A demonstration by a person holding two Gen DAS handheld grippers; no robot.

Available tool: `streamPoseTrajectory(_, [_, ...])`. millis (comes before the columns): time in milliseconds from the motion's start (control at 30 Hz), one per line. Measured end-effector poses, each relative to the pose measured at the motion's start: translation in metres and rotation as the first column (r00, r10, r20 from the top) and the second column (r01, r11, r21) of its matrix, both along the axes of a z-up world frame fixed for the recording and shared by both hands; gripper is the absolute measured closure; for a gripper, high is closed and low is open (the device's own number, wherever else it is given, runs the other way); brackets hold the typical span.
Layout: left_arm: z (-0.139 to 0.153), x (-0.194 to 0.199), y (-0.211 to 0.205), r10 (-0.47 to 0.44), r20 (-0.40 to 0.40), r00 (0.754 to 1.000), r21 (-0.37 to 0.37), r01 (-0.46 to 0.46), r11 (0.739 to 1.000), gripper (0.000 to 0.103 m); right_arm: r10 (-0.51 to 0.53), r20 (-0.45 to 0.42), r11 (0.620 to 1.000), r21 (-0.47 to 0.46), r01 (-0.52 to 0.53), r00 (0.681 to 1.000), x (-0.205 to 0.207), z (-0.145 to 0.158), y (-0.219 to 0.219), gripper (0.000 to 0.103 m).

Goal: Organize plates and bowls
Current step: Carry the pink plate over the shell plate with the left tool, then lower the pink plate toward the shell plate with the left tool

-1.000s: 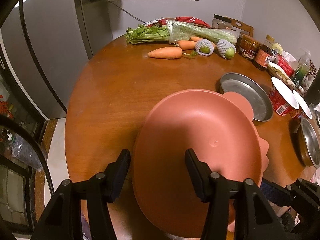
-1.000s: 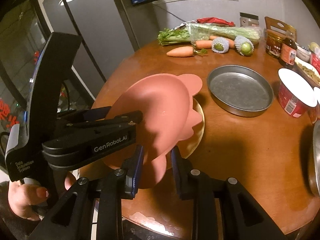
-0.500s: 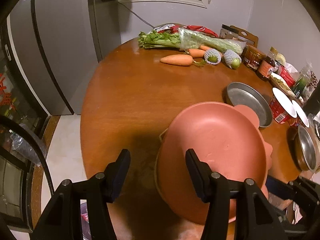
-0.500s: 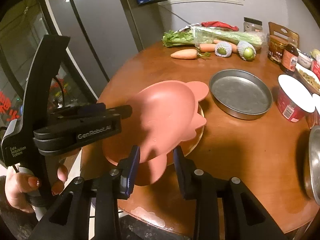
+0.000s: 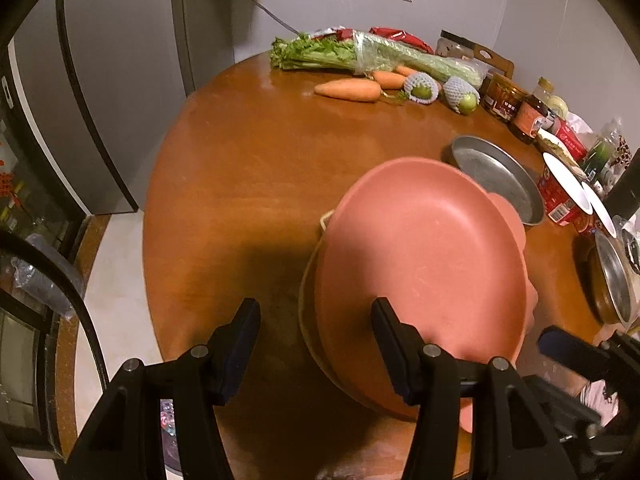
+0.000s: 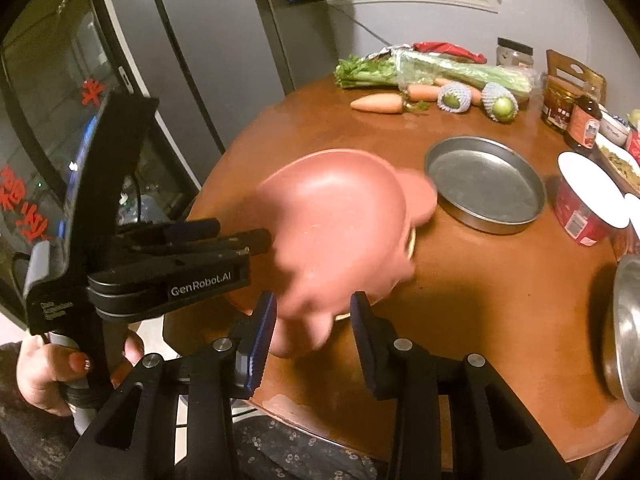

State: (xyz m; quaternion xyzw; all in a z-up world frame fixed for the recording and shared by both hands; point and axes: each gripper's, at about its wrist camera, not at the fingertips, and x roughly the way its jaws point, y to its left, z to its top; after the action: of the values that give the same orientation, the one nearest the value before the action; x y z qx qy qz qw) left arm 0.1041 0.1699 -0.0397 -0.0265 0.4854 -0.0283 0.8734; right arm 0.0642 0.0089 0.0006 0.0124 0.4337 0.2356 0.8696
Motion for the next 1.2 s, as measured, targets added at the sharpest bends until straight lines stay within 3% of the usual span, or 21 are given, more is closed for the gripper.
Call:
streamPoseTrajectory(167, [-0.001, -0.001, -0.004, -0.011, -0.003, 1.0, -0.011, 0.011, 1.0, 0.045, -0.04, 0.026, 0.999, 0.036, 0.039, 0.999, -0.005, 0.007, -0.016, 0.061])
streamPoseTrajectory(367, [-0.001, -0.003, -0.015, -0.043, -0.011, 0.999, -0.042, 0.042, 0.998, 0.045, -0.105, -0.036, 0.993, 0.047, 0.106, 0.994, 0.008, -0.005, -0.032, 0.058])
streamPoseTrajectory(500, [-0.001, -0.003, -0.023, -0.048, -0.012, 0.999, -0.045, 0.047, 0.998, 0.045, -0.095, -0.078, 0.992, 0.071, 0.101, 0.992, 0.015, -0.015, -0.033, 0.058])
streamPoseTrajectory(1200, [-0.003, -0.004, -0.043, -0.074, -0.017, 0.997, -0.054, 0.073, 0.996, 0.045, -0.085, -0.06, 0.995, 0.053, 0.088, 0.995, 0.036, -0.024, -0.042, 0.056])
